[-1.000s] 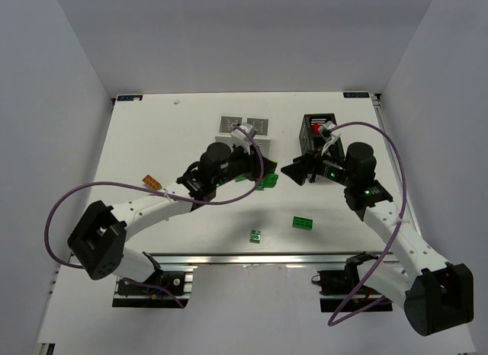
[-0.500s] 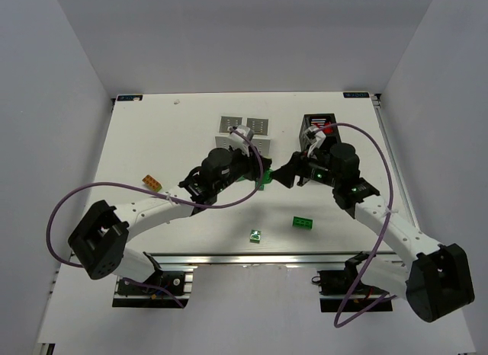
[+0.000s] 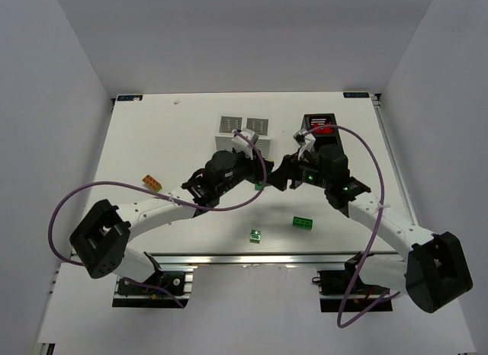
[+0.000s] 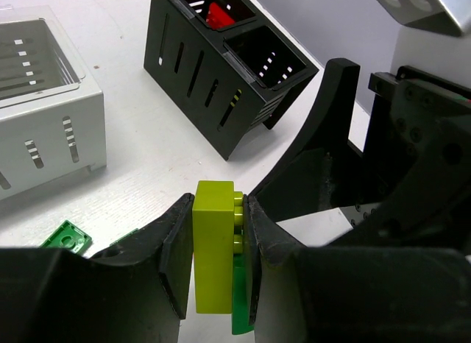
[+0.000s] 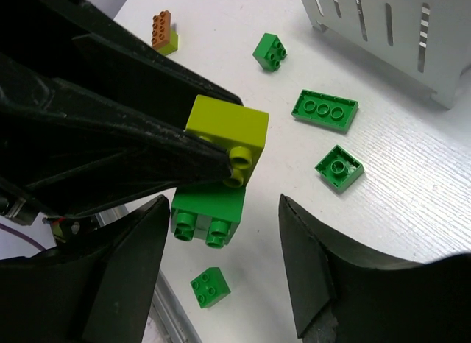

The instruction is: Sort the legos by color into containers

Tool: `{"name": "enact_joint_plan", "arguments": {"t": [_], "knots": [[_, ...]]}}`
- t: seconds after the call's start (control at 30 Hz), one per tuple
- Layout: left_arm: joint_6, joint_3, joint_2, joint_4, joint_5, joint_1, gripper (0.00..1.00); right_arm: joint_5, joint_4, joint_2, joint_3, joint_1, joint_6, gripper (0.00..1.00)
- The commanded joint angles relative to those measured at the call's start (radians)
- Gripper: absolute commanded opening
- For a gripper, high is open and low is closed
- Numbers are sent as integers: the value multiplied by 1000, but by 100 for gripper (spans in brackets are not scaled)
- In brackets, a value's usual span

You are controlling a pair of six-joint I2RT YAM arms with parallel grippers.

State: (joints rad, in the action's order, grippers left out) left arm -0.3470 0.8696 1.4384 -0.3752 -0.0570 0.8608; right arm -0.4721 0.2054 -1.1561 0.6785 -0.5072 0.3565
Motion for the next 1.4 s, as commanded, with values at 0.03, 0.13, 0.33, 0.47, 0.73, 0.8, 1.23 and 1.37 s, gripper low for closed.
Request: {"name": "enact_joint_plan", "arguments": {"t": [0.03, 0.13, 0.33, 0.47, 0.73, 0.8, 1.23, 1.37], "knots": [[9, 14, -16, -24, -9, 12, 0, 23, 20, -24, 53, -5, -2, 61], [9, 9, -21, -25, -7, 15, 0, 12, 22, -39, 56, -7, -2, 51], [22, 3, -26, -27, -15, 17, 0, -65, 34, -48, 53, -7, -4, 11], [63, 3, -45, -2, -59, 17, 0, -66, 37, -21, 44, -7, -25, 0], [147, 8, -136, 45, -181, -2, 0, -92, 29, 4, 39, 6, -56, 0], [163, 0, -166, 47, -194, -9, 0, -95, 26, 13, 39, 15, -57, 0], [201, -3, -304, 108, -231, -31, 0, -30, 29, 68, 52, 47, -183, 0], [236, 6, -400, 153, -227, -32, 0, -83, 32, 3, 111, 47, -426, 0]]}}
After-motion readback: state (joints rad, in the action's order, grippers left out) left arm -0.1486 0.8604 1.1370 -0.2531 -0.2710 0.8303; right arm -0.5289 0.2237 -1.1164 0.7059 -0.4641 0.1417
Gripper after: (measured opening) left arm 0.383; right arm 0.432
